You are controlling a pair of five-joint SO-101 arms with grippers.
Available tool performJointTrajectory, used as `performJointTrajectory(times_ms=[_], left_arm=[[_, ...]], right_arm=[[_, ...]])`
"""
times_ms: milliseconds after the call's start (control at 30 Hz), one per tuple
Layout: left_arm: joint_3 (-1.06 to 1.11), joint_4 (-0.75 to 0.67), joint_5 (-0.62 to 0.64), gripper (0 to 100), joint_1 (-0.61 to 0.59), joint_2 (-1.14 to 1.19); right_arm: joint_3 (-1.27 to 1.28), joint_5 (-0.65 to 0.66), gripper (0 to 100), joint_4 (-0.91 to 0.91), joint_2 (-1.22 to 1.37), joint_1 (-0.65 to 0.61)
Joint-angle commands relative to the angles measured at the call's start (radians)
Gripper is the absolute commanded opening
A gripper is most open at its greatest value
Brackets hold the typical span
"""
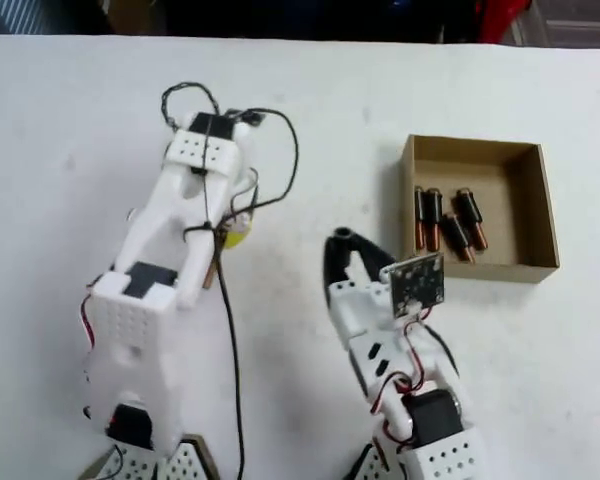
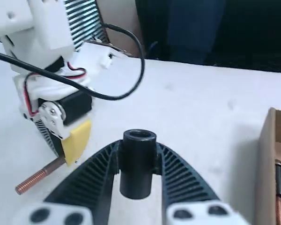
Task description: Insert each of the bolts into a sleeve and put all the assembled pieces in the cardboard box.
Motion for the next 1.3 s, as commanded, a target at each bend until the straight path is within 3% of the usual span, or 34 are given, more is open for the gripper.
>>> performJointTrajectory(times_ms=[0,267,467,833,900,967,1267], left_arm=[[0.064,-0.020,-0.072,2,-0.013,-0.139],[0.238,-0.126,-0.100,2,-0.077,-0.243],[0.272,-0.146,-0.101,2,-0.090,-0.269],[0.256,-0.193,-0.104,2,-0.142,-0.278],[0.244,-0.172,-0.161,2,-0.150,-0.300],[0.239,-0.143,-0.210,2,-0.148,-0.344],[0.249,-0.129,-0.219,2,-0.117,-0.656]], right_arm=[[-0.043,-0.002,1.7,-0.074,-0.015,-0.067],[-0.015,-0.002,1.7,-0.216,-0.013,-0.173],[0.101,-0.002,1.7,-0.340,-0.012,-0.183],[0.100,-0.009,1.7,-0.269,-0.013,-0.185],[0.100,-0.009,1.7,-0.262,-0.013,-0.185],[0.100,-0.006,1.7,-0.262,-0.013,-0.183],[0.100,-0.006,1.7,-0.262,-0.013,-0.183]])
